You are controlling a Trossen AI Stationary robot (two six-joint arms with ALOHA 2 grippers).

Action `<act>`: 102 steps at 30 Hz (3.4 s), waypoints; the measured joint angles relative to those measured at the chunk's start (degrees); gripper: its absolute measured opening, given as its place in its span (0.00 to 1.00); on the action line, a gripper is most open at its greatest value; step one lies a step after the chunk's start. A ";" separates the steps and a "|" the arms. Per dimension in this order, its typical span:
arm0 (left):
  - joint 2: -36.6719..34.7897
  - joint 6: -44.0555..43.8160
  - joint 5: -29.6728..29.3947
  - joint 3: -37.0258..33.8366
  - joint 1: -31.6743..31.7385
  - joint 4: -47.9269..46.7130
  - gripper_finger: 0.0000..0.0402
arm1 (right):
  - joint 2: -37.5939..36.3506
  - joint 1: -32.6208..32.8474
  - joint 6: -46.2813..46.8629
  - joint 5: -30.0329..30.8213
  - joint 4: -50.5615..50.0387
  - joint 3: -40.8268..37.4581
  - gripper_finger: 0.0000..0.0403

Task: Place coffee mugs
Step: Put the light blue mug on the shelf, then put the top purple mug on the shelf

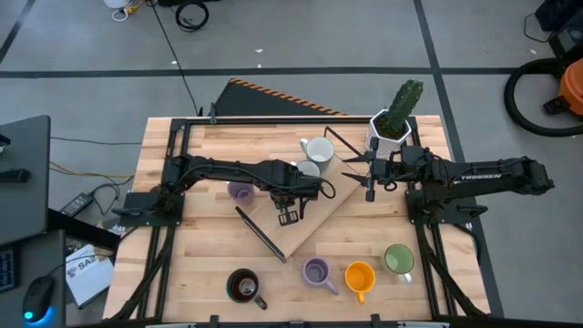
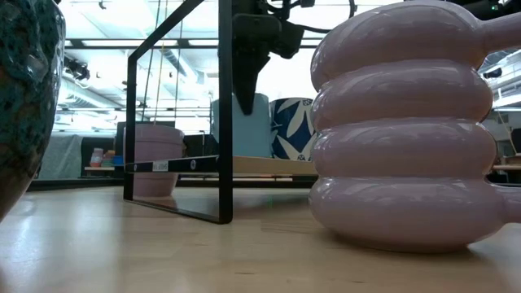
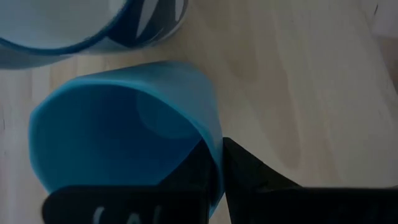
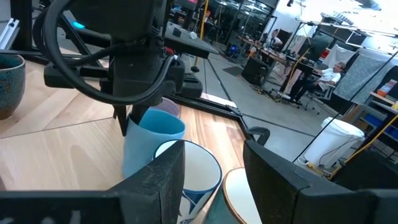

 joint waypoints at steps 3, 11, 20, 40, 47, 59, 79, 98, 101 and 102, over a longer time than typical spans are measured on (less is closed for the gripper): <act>0.00 0.12 0.09 0.00 -0.02 0.00 0.08 | 0.00 0.00 0.00 0.00 0.05 0.00 0.42; 0.00 0.06 -0.11 0.00 -0.04 1.50 0.19 | 0.00 0.00 0.01 -0.01 -0.02 0.00 0.42; 0.00 -0.16 0.44 0.00 -0.40 2.24 0.24 | 0.00 0.00 0.02 -0.02 -0.04 0.00 0.42; -4.36 -0.81 0.37 2.58 -1.60 2.36 0.51 | 0.00 0.00 0.54 -0.04 -0.67 0.00 0.42; -9.39 2.19 -4.41 1.13 -2.69 0.98 0.50 | 0.00 0.00 1.14 -0.04 -1.94 0.00 0.42; -23.13 -6.17 -6.12 -19.17 -1.98 5.47 0.44 | 0.00 0.07 2.27 -0.04 -2.18 0.00 0.42; -27.10 -27.77 5.55 -42.03 5.53 11.79 0.43 | 0.00 0.11 2.67 -0.64 -1.84 0.00 0.42; -27.13 -18.78 4.10 -45.71 6.29 17.30 0.12 | 0.00 0.11 2.67 -1.05 -1.83 0.00 0.42; -27.19 -17.70 4.17 -44.39 6.34 16.95 0.05 | 0.00 0.11 2.67 -1.05 -1.83 0.00 0.42; -27.19 -17.42 4.11 -43.70 6.34 16.82 0.05 | 0.00 0.11 2.67 -1.07 -1.83 0.00 0.42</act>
